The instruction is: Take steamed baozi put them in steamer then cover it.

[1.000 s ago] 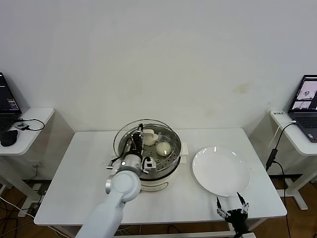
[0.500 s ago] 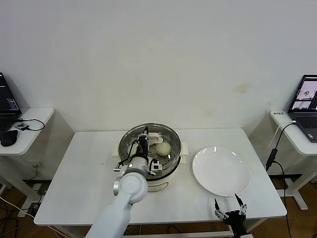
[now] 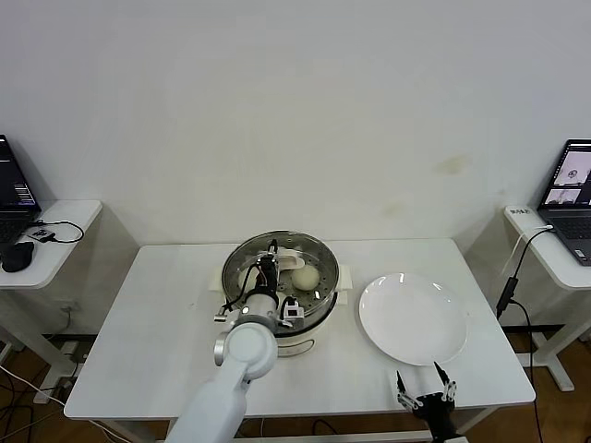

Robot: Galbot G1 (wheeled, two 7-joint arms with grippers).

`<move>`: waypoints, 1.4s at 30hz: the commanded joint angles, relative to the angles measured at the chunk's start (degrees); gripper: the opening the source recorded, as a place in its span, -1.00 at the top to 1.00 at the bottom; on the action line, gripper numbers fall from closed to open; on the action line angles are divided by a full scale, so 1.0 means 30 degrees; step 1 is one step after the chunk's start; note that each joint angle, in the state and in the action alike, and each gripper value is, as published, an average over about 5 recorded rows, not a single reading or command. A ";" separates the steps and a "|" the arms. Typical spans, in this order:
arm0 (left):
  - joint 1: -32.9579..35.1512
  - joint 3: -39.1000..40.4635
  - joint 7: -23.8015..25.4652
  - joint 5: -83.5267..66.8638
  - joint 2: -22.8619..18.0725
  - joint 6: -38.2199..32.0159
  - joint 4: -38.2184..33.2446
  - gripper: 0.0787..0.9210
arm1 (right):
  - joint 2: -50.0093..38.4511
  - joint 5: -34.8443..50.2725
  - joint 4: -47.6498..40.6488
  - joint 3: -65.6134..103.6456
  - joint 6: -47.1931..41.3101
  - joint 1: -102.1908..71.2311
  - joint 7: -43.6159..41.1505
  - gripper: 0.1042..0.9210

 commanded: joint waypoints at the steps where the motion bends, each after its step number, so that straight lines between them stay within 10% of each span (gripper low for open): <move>1: -0.0045 0.0036 -0.0069 0.0052 -0.0122 -0.0055 0.0189 0.84 | 0.0041 -0.0050 -0.0002 -0.0049 0.0022 -0.0017 -0.0007 -0.76; 21: 0.0056 -0.0321 -0.0358 -0.0041 0.0129 -0.0379 0.0135 0.79 | 0.0096 -0.0352 -0.0065 -0.0342 0.0024 -0.0087 -0.0039 -0.76; 42: 0.8590 -0.2036 -0.1583 -0.4993 0.3197 -0.1184 -1.0451 -0.60 | 0.0108 -0.0663 -0.0234 -0.0509 0.0000 -0.0151 -0.0022 -0.76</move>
